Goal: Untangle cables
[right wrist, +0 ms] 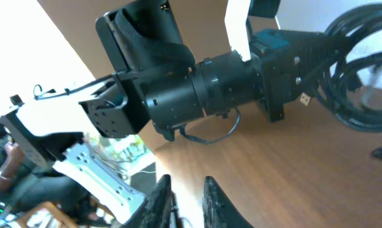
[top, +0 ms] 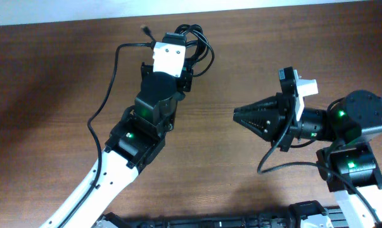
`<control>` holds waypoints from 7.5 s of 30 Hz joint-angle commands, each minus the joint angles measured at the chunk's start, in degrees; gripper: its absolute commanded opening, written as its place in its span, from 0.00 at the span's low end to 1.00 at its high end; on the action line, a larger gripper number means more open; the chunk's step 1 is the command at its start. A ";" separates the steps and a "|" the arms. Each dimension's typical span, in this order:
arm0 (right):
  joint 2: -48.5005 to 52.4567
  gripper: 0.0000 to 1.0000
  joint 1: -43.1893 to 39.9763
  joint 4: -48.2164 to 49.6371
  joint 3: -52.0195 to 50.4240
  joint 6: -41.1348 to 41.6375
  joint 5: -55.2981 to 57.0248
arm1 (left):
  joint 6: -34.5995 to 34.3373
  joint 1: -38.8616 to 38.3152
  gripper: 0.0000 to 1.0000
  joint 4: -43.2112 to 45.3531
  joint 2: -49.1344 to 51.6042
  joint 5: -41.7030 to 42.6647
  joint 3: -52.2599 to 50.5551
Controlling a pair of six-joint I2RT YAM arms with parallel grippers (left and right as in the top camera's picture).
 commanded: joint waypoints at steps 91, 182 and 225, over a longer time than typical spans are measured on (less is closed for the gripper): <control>3.10 0.04 0.15 -8.15 0.87 -1.84 10.21 | 1.05 -0.13 0.00 -7.06 -0.66 36.09 0.46; 7.19 0.80 0.31 -23.43 0.87 -3.13 37.79 | -5.88 -1.53 0.00 -3.85 1.22 21.38 0.42; 4.59 0.80 0.26 -31.93 0.87 -3.08 56.98 | -5.81 -13.44 0.00 -4.11 2.71 10.10 0.42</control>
